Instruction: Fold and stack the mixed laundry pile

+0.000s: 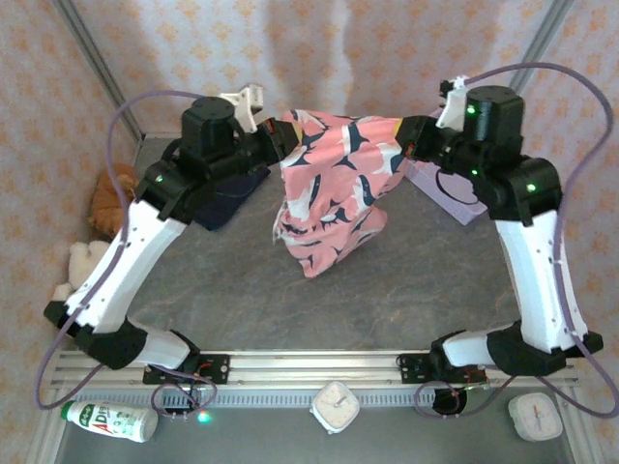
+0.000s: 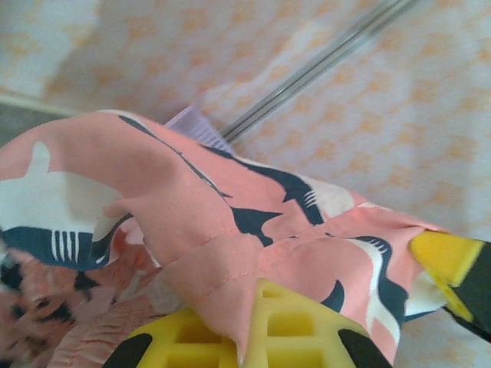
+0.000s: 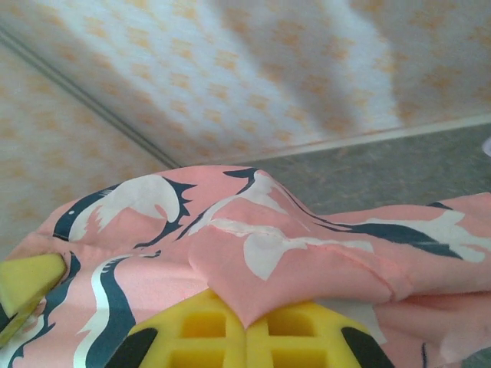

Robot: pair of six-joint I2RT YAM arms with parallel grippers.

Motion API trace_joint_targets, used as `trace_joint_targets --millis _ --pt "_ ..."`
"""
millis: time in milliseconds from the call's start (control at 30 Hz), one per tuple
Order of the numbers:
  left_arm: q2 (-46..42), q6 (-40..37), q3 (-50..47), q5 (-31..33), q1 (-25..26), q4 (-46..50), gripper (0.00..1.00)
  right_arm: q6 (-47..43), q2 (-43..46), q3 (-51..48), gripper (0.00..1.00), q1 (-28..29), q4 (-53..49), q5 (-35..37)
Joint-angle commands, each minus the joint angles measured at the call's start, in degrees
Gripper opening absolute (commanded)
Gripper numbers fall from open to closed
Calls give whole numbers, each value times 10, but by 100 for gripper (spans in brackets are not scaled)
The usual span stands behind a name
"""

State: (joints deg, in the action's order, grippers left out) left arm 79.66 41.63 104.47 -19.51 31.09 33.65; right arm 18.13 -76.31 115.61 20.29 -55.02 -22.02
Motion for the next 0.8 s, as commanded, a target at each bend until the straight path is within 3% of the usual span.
trace_joint_targets --millis 0,167,300,333,367,400,433,467,533,567,633,767 --pt "-46 -23 17 95 -13 44 2 5 29 42 0 -31 -14 81" --pt "-1 -61 50 177 -27 54 2 9 -19 30 0 -31 39 106" --pt "111 -56 88 158 -92 70 2 4 -117 24 0 -31 78 155" --pt "151 -59 105 153 -108 82 3 3 -150 26 0 -32 84 180" --pt "193 -67 125 162 -118 98 15 -1 -185 28 0 -35 94 192" --pt "229 -74 146 172 -125 116 40 -7 -215 28 8 -38 105 193" --pt "271 -83 177 187 -129 141 69 -6 -255 33 26 -43 108 195" --pt "320 -88 216 205 -132 179 86 -4 -296 50 50 -49 99 191" --pt "397 -99 298 215 -132 252 94 3 -362 100 77 -56 48 197" --pt "427 -101 332 210 -132 286 94 7 -392 128 81 -59 13 203" --pt "446 -103 339 199 -130 307 95 8 -409 133 83 -59 -17 202" --pt "361 -103 176 177 -128 229 95 12 -335 -29 87 -59 32 175"
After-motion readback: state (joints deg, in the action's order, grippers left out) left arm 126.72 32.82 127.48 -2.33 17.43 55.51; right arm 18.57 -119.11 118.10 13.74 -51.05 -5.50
